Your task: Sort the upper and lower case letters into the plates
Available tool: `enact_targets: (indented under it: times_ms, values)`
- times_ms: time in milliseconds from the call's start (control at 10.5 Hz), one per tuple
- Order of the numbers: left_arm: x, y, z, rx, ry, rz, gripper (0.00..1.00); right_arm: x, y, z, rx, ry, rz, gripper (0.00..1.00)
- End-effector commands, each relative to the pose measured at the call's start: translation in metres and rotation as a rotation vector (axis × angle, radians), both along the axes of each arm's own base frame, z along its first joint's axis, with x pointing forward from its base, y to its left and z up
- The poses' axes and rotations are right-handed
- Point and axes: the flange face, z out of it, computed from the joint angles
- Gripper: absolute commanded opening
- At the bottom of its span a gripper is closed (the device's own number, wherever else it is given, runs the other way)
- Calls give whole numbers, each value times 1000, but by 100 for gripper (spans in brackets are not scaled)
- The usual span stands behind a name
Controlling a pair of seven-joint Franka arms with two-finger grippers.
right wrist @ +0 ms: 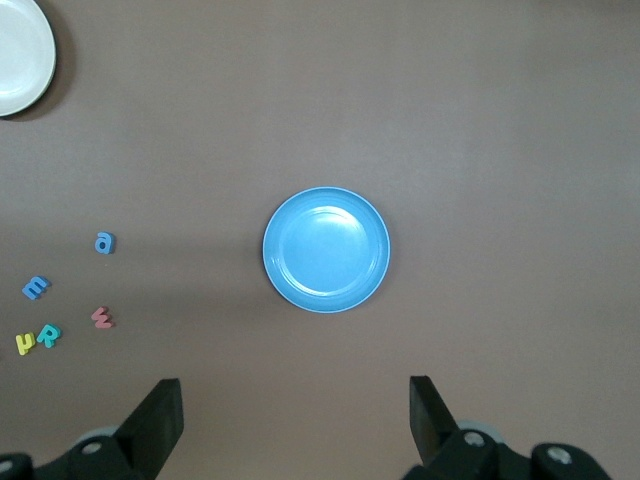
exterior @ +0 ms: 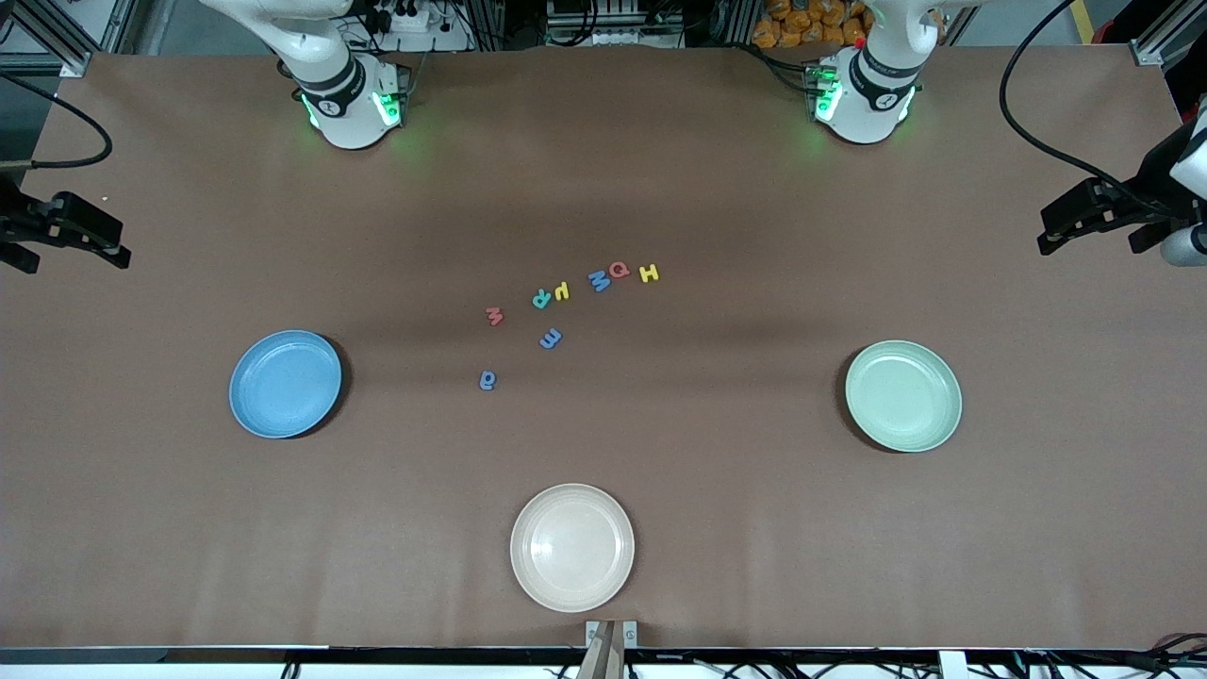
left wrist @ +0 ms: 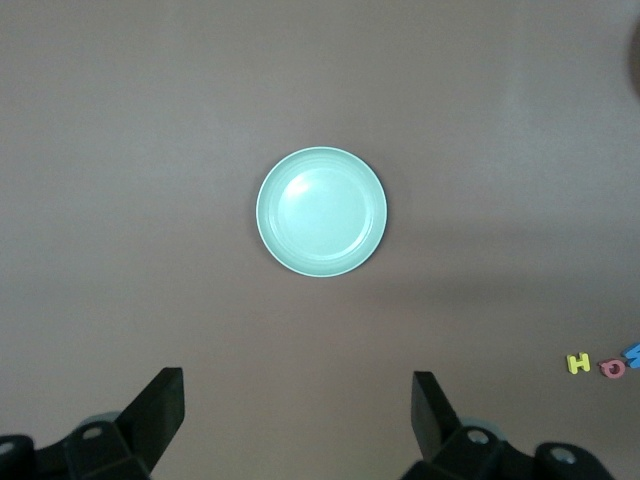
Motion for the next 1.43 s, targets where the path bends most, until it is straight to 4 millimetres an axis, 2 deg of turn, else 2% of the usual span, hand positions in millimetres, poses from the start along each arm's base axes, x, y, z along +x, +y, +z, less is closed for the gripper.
enact_targets:
  times_ms: [0,191,382,477,573,764,859,955,1050,1146,1241,1336]
  values:
    - [-1,1,1,-15,-8,-19,100,-5,2,8,4,-2,-3,100]
    - [0,-3,1,-14,-6,-14,100,-4,2,7,4,0,-3,100]
    - [4,-12,-9,-17,9,-11,100,-5,2,8,4,-2,-3,100]
    - [3,-24,-9,-15,10,-23,100,-5,2,8,4,-2,-2,100]
    - [3,-28,-9,-14,9,-31,100,-4,3,7,2,-3,0,100]
    - [2,-58,-15,-13,19,-82,100,-1,17,4,2,-5,22,100]
    - [3,-65,-19,-20,28,-92,100,0,22,1,2,1,32,100]
    - [3,-84,-25,-23,36,-110,100,1,25,-1,2,4,35,100]
    - [5,-104,-33,-26,36,-130,100,2,38,-5,4,12,61,100]
    - [6,-126,-40,-33,35,-133,100,5,42,-11,5,23,66,100]
    - [9,-148,-55,-41,46,-109,100,7,45,-16,5,35,69,100]
    - [9,-178,-71,-48,55,-67,100,8,54,-21,3,47,87,100]
